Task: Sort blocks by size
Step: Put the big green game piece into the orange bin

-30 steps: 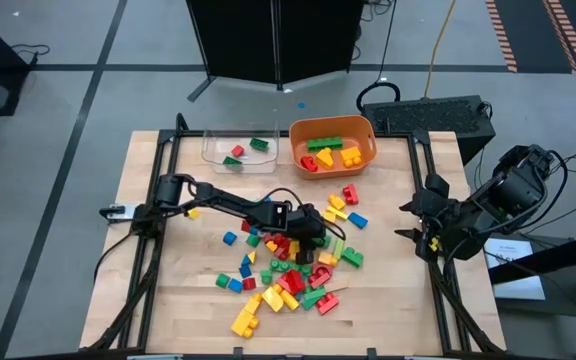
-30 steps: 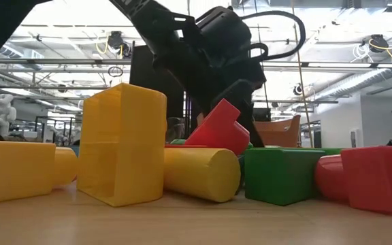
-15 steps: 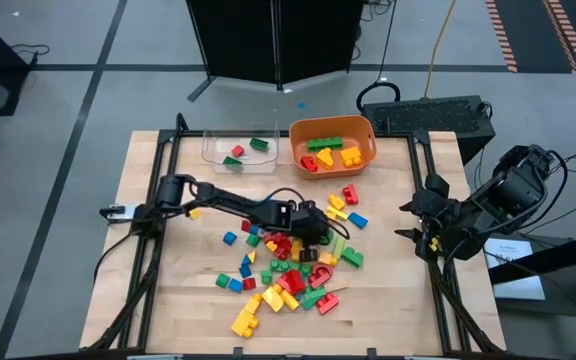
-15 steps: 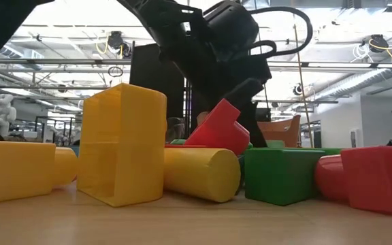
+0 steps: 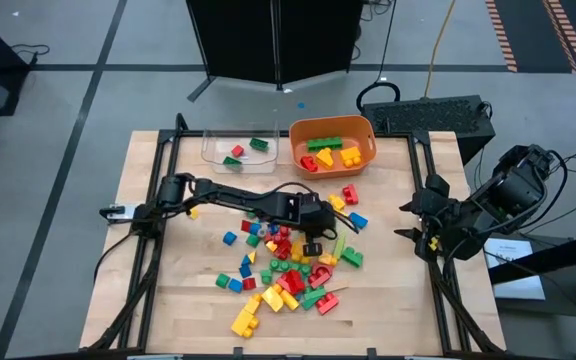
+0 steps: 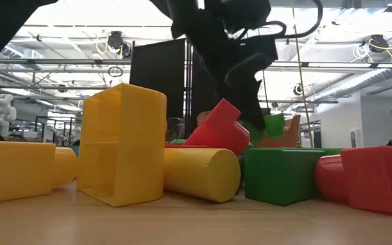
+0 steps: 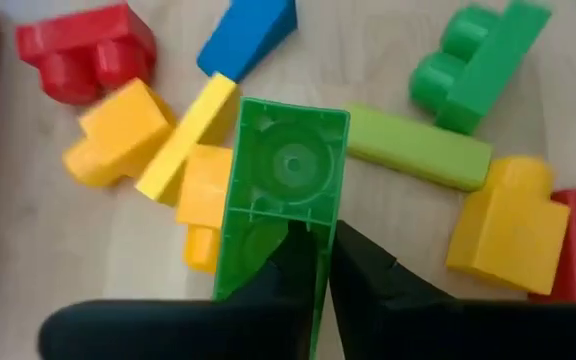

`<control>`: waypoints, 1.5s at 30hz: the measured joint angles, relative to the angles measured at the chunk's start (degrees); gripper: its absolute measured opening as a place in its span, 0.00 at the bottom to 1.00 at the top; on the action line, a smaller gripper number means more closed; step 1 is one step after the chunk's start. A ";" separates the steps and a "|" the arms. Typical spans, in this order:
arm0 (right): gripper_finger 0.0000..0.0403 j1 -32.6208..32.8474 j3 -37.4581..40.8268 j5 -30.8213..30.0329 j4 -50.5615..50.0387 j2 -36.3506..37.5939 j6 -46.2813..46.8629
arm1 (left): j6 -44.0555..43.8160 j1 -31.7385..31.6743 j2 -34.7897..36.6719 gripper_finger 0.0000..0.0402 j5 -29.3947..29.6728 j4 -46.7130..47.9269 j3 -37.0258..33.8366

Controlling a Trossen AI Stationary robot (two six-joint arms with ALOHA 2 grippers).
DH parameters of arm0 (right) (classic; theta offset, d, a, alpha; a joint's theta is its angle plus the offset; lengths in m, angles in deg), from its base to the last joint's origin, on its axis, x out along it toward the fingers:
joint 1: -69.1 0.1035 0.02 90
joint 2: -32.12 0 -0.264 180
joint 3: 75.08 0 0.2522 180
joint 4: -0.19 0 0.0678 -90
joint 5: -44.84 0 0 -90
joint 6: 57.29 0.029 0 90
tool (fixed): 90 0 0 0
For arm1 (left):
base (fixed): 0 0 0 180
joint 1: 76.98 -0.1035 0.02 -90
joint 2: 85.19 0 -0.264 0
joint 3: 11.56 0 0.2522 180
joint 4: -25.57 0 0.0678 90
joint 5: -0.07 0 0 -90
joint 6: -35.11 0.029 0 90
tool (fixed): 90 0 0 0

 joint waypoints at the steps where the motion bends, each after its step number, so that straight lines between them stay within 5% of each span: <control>1: 0.66 0.00 0.00 0.00 0.00 0.00 0.19 | -0.02 -0.25 0.02 0.04 0.01 0.61 1.12; 9: 0.66 0.00 0.00 -0.02 0.00 0.00 1.18 | 1.43 -5.21 1.21 0.01 1.49 1.49 10.32; 15: 0.66 0.00 0.00 0.00 0.09 -0.02 1.18 | 5.93 -12.89 2.45 0.01 9.25 -1.10 12.94; 22: 0.66 0.00 -0.01 -0.16 0.31 -0.02 1.16 | 5.44 -21.89 1.47 0.02 4.84 -1.34 10.18; 36: 0.66 0.00 0.00 -0.06 1.57 -0.04 1.34 | 12.57 -23.60 1.52 0.48 -9.68 -3.78 10.13; 41: 0.66 0.00 0.00 -0.03 1.53 -0.04 1.36 | -0.60 -23.21 4.09 0.59 -10.25 8.84 13.66; 45: 0.66 0.00 -0.01 0.00 1.48 -0.04 1.32 | 1.78 -21.00 10.07 0.58 -9.55 22.85 13.94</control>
